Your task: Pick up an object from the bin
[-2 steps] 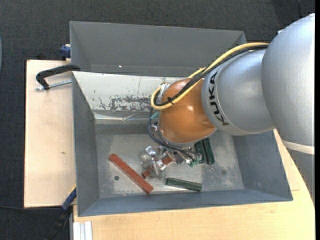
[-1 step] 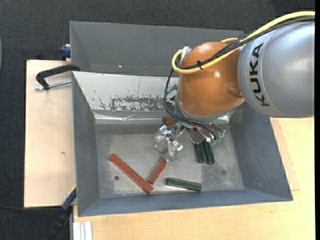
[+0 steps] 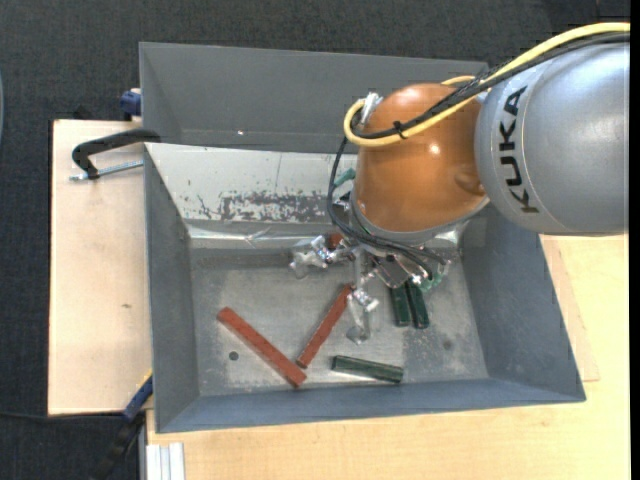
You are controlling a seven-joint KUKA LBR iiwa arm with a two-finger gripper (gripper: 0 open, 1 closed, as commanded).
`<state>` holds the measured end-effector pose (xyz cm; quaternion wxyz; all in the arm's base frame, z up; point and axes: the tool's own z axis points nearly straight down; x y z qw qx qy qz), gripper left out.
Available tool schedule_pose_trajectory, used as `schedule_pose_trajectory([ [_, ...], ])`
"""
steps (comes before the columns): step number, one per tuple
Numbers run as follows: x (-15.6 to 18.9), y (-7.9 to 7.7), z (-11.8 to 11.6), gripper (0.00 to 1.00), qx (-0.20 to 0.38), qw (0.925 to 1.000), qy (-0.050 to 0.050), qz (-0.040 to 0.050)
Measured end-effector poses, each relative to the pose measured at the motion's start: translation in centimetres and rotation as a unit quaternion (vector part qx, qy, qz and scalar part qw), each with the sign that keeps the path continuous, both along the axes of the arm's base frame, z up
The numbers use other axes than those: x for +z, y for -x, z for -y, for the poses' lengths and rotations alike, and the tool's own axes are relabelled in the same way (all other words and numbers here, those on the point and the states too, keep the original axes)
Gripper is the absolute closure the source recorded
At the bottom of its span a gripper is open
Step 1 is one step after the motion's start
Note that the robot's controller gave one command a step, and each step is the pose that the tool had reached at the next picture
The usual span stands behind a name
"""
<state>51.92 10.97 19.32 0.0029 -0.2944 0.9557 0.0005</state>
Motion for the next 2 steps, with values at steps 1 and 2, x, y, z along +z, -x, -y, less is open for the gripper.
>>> schedule_pose_trajectory([
  [1, 0.0, 0.0, 0.0, 0.0, 0.0, 1.0, 0.0, 0.0],
  [2, -3.3, 0.7, 1.3, 0.0, -0.03, 0.9995, 0.0, 0.0017],
])
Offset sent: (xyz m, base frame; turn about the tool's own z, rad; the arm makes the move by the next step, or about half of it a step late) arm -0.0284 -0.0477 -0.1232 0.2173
